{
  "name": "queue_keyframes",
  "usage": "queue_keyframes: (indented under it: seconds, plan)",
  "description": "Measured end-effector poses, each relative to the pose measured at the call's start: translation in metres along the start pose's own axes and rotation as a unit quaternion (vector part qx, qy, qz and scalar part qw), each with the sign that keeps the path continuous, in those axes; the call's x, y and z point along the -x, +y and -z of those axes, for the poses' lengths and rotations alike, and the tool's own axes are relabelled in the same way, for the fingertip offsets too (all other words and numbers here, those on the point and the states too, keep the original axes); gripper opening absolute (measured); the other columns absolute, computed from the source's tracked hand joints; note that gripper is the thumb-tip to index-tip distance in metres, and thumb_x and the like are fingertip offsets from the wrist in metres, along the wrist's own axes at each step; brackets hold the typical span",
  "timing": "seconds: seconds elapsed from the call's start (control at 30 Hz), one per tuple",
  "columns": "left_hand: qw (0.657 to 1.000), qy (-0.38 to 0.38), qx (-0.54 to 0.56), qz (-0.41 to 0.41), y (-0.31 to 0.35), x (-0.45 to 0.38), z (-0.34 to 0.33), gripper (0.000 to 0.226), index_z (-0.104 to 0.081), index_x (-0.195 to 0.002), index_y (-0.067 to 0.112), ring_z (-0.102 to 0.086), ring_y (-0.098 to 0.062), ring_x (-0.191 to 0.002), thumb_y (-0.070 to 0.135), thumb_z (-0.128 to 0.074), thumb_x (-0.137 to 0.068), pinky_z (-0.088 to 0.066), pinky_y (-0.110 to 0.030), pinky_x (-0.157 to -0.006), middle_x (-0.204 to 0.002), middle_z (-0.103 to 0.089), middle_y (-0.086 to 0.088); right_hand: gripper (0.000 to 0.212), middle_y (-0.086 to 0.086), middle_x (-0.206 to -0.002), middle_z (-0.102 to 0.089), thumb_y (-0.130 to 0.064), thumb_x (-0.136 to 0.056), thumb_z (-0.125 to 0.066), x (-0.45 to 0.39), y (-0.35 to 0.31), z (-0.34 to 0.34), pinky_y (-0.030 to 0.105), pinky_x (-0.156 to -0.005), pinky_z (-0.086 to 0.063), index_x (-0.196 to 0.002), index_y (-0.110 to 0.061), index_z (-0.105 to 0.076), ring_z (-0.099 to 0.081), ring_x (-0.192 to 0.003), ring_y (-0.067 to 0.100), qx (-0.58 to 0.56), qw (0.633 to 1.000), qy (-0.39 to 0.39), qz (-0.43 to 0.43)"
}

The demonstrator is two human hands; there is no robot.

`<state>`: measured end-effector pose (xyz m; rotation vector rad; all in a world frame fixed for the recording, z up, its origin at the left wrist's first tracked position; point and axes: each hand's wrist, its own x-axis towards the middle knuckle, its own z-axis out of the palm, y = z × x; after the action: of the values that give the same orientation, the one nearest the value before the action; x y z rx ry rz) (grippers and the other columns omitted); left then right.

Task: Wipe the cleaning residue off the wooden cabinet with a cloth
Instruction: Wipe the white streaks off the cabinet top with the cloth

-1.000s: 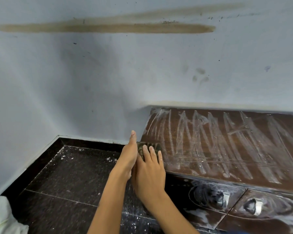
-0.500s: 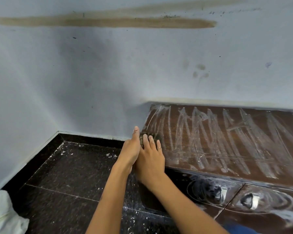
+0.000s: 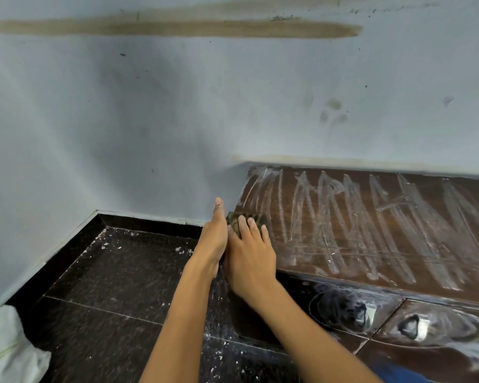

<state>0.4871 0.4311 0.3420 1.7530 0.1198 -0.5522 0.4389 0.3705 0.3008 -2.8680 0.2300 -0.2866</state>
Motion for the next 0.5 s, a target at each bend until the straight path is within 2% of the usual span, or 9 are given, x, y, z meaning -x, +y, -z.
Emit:
queue_keyframes:
  seconds: [0.1, 0.2, 0.23, 0.33, 0.37, 0.43, 0.5]
  plan:
    - [1.000, 0.000, 0.019, 0.000, -0.004, 0.003, -0.001, 0.083, -0.033, -0.143, 0.007, -0.038, -0.025, -0.134, 0.068, -0.015, -0.089, -0.028, -0.040, -0.113, -0.145, -0.041, -0.012, 0.053, 0.010, -0.160, -0.005, -0.030, -0.101, -0.036, -0.025, 0.002, 0.009, 0.044, -0.120, -0.002, -0.150, -0.016, -0.021, 0.001, -0.147, 0.024, -0.017, 0.999, -0.026, -0.030]
    - [1.000, -0.010, 0.024, 0.000, -0.004, 0.006, 0.001, 0.084, -0.034, -0.142, 0.007, -0.040, -0.024, -0.132, 0.069, -0.014, -0.088, -0.031, -0.036, -0.106, -0.144, -0.042, -0.011, 0.057, 0.011, -0.159, -0.004, -0.032, -0.100, -0.037, -0.006, -0.006, 0.001, 0.045, -0.120, 0.000, -0.151, -0.015, -0.016, 0.002, -0.147, 0.026, -0.009, 0.999, -0.015, -0.042]
    - [1.000, -0.014, 0.024, 0.002, -0.002, 0.006, 0.002, 0.085, -0.034, -0.142, 0.008, -0.040, -0.023, -0.131, 0.070, -0.014, -0.087, -0.032, -0.036, -0.104, -0.144, -0.043, -0.010, 0.059, 0.012, -0.159, -0.007, -0.033, -0.099, -0.041, 0.008, -0.009, -0.005, 0.046, -0.119, -0.001, -0.151, -0.015, -0.019, -0.001, -0.147, 0.027, -0.002, 0.999, 0.005, -0.036]
    - [1.000, -0.014, 0.018, 0.010, 0.002, 0.000, 0.005, 0.089, -0.026, -0.145, 0.009, -0.036, -0.026, -0.135, 0.073, -0.014, -0.085, -0.028, -0.040, -0.109, -0.148, -0.036, -0.011, 0.054, 0.015, -0.150, -0.034, -0.032, -0.089, -0.058, 0.035, -0.015, -0.011, 0.049, -0.115, -0.018, -0.139, -0.015, -0.047, -0.028, -0.141, 0.030, -0.002, 0.998, 0.060, -0.033]
    - [1.000, -0.016, 0.022, 0.008, 0.003, -0.001, 0.005, 0.088, -0.027, -0.145, 0.008, -0.036, -0.026, -0.135, 0.072, -0.014, -0.086, -0.028, -0.040, -0.109, -0.148, -0.037, -0.012, 0.053, 0.014, -0.151, -0.033, -0.031, -0.090, -0.056, 0.030, -0.012, -0.010, 0.048, -0.115, -0.016, -0.139, -0.015, -0.046, -0.027, -0.142, 0.029, -0.001, 0.998, 0.059, -0.021]
    - [0.999, -0.020, 0.031, -0.002, 0.002, -0.001, 0.006, 0.086, -0.029, -0.144, 0.007, -0.037, -0.025, -0.135, 0.070, -0.013, -0.088, -0.029, -0.036, -0.108, -0.146, -0.039, -0.012, 0.054, 0.012, -0.158, -0.016, -0.030, -0.097, -0.043, 0.005, -0.003, -0.004, 0.045, -0.118, -0.005, -0.147, -0.016, -0.030, -0.010, -0.146, 0.027, -0.008, 1.000, 0.028, -0.008]
    - [0.999, -0.012, 0.031, -0.007, -0.001, 0.002, 0.005, 0.085, -0.025, -0.146, 0.009, -0.033, -0.025, -0.137, 0.069, -0.013, -0.088, -0.025, -0.039, -0.114, -0.149, -0.035, -0.013, 0.050, 0.010, -0.159, -0.010, -0.028, -0.101, -0.035, -0.024, 0.004, 0.005, 0.045, -0.120, -0.004, -0.148, -0.016, -0.025, -0.005, -0.147, 0.025, -0.012, 0.999, 0.002, -0.032]
